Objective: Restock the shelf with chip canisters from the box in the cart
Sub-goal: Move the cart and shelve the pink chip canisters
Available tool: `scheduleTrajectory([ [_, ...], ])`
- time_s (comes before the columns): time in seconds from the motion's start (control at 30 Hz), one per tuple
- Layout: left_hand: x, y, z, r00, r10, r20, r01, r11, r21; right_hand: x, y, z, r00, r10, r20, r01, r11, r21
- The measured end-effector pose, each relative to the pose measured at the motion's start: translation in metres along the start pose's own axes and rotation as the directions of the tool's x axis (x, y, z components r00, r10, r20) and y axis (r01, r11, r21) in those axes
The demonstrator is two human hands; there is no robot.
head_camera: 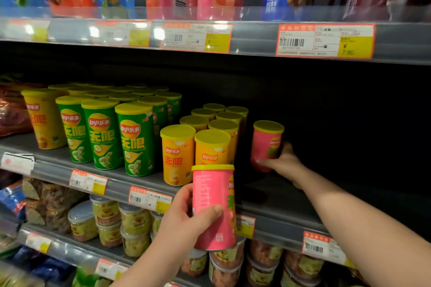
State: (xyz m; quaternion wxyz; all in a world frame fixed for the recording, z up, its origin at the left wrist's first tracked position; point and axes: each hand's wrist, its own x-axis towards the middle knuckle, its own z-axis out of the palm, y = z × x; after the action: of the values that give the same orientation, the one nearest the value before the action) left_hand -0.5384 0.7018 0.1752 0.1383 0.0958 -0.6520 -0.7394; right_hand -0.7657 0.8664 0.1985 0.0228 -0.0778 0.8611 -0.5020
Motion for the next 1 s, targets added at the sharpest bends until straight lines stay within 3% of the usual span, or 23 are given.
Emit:
scheduleTrajectory([
  [0.83, -0.006, 0.007, 0.009, 0.998, 0.014, 0.057, -0.013, 1.0, -0.015, -0.004, -0.008, -0.002, 0.999, 0.024, -0.034, -0.025, 0.999, -0.026],
  [1.0, 0.002, 0.01, 0.028, 0.991, 0.074, 0.111, -0.075, 0.997, 0.011, -0.034, -0.011, -0.02, 0.993, -0.116, -0.023, 0.117, 0.993, 0.011],
])
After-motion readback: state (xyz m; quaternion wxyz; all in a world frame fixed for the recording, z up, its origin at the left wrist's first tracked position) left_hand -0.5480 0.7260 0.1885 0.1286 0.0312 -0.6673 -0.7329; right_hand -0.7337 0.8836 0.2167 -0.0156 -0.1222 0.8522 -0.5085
